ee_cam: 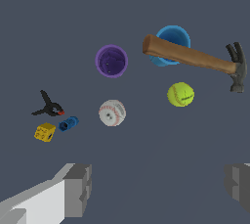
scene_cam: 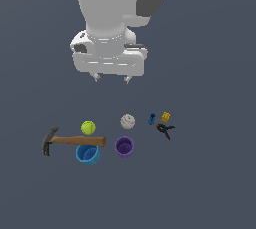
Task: Pick up a designated object from a clutter of objects.
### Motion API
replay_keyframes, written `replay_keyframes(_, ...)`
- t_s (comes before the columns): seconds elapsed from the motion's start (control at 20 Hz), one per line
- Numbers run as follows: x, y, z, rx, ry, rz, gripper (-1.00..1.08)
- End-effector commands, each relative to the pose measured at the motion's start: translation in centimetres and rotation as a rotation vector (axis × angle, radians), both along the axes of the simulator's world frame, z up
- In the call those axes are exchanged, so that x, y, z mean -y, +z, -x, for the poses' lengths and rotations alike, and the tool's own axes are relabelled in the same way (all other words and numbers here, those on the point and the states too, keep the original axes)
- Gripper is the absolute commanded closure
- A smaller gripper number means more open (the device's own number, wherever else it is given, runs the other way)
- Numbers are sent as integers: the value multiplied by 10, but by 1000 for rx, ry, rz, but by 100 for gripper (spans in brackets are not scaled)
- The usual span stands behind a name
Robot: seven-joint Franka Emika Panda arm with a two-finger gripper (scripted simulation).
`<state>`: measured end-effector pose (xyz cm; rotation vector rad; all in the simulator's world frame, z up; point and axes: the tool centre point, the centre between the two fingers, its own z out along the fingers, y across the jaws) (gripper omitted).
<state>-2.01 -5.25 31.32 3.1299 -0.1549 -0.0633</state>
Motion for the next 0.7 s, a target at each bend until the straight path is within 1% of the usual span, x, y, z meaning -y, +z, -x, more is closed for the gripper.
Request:
replay_keyframes(0.0,0,0,0,0,0,0,-92)
replay_keyframes(0.15,2,0,0,-1,-2,5,-92)
replay_keyframes(0.45,11,4,1,-6,-20,31,-92)
replay_keyframes(0.65,11,4,2,-7,-24,33,-92)
